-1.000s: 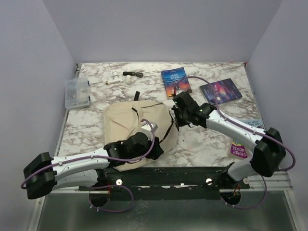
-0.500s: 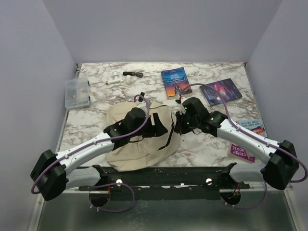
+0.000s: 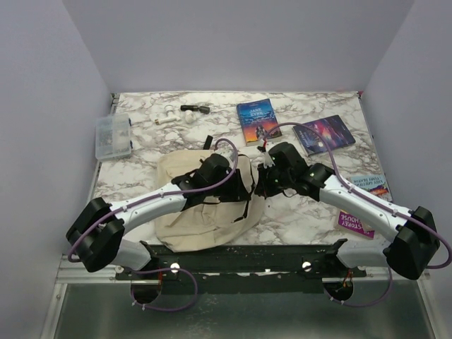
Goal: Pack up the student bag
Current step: Unzip the student bag at the center of the board.
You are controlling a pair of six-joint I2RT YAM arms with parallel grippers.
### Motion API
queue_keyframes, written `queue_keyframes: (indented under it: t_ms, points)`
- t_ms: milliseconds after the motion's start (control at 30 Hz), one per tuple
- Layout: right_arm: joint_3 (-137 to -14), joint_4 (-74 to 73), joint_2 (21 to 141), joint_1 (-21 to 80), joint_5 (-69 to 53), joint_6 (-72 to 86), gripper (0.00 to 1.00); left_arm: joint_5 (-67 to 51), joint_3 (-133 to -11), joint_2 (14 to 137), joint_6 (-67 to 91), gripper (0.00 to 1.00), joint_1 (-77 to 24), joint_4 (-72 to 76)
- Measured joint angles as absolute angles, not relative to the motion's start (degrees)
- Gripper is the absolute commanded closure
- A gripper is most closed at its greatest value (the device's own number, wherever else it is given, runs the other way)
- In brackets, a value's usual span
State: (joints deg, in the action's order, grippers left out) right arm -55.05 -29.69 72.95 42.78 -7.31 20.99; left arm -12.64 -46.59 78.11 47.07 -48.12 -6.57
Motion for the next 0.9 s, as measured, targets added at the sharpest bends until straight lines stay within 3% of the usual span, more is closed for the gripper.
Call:
queue_keyframes:
  t_ms: [67, 133, 333, 633, 900]
  points:
    - [-55.05, -29.89, 72.95, 42.78, -7.22, 20.97, 0.99, -12.73, -47.13, 78.72, 46.85, 0.96, -48.12, -6.59]
    - [-55.07, -30.15, 72.95, 42.78, -6.61, 20.99, 0.99, -12.62, -47.79, 78.89, 45.89, 1.00, -48.23, -6.87]
    - [-58.39, -34.44, 74.43, 42.87, 0.64, 21.12, 0.99, -7.55, -49.10, 78.65, 40.49, 1.00, -51.35, -9.93]
    - [-70.65, -42.68, 87.72, 43.11, 9.58, 19.35, 0.99, 3.51, -44.66, 71.75, 34.94, 1.00, -58.04, -9.58]
    - [-76.73, -42.96, 93.03, 41.45, 14.96, 16.64, 1.00, 4.54, -38.48, 64.58, 35.09, 1.00, -61.54, -10.50]
